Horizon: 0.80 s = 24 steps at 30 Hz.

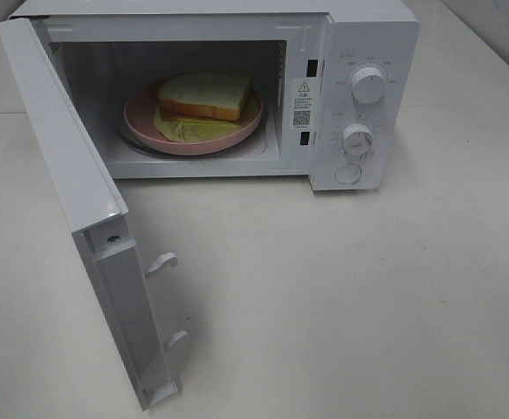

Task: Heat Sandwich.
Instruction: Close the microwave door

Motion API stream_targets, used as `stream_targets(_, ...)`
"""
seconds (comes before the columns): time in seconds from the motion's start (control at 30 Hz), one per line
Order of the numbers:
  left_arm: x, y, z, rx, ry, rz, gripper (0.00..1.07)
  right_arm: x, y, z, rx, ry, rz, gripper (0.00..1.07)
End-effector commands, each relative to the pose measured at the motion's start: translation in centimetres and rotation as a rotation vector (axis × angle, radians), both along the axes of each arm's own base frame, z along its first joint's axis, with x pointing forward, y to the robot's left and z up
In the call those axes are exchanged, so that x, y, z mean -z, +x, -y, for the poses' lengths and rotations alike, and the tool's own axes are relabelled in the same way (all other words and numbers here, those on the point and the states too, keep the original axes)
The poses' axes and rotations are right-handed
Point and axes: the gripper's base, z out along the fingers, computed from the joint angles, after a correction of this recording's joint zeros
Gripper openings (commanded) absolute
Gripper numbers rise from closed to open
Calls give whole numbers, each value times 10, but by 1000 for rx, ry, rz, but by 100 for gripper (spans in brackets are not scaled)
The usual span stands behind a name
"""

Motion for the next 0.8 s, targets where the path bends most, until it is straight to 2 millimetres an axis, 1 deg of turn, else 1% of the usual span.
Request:
stream_targets(0.03, 0, -4, 0, 2, -3, 36, 98, 10, -8, 8, 40, 5, -2, 76)
stream_targets(0.1, 0, -4, 0, 2, -3, 36, 98, 15, -12, 14, 114, 20, 8, 76)
stream_targets(0.17, 0, -4, 0, 2, -3, 36, 98, 14, -12, 16, 137, 30, 25, 76)
stream_targets(0.27, 0, -4, 0, 2, -3, 36, 98, 9, -18, 27, 263, 74, 112, 76)
stream_targets(0.33, 0, -4, 0, 2, -3, 36, 98, 9, -20, 29, 285, 78, 131, 76)
stream_targets(0.37, 0, -4, 0, 2, -3, 36, 98, 7, -26, 34, 329, 89, 177, 75)
stream_targets(0.5, 0, -4, 0, 2, -3, 36, 98, 5, -36, 39, 396, 110, 246, 75)
stream_targets(0.53, 0, -4, 0, 2, -3, 36, 98, 3, -43, 42, 443, 125, 297, 75)
stream_targets(0.63, 0, -4, 0, 2, -3, 36, 98, 2, -52, 44, 492, 139, 356, 74)
stream_targets(0.67, 0, -4, 0, 2, -3, 36, 98, 2, -52, 44, 492, 139, 356, 74)
stream_targets(0.7, 0, -4, 0, 2, -3, 36, 98, 2, -58, 45, 525, 146, 396, 74)
stream_targets(0.77, 0, -4, 0, 2, -3, 36, 98, 2, -64, 46, 556, 153, 435, 74)
stream_targets(0.8, 0, -4, 0, 2, -3, 36, 98, 2, -64, 46, 556, 153, 435, 74)
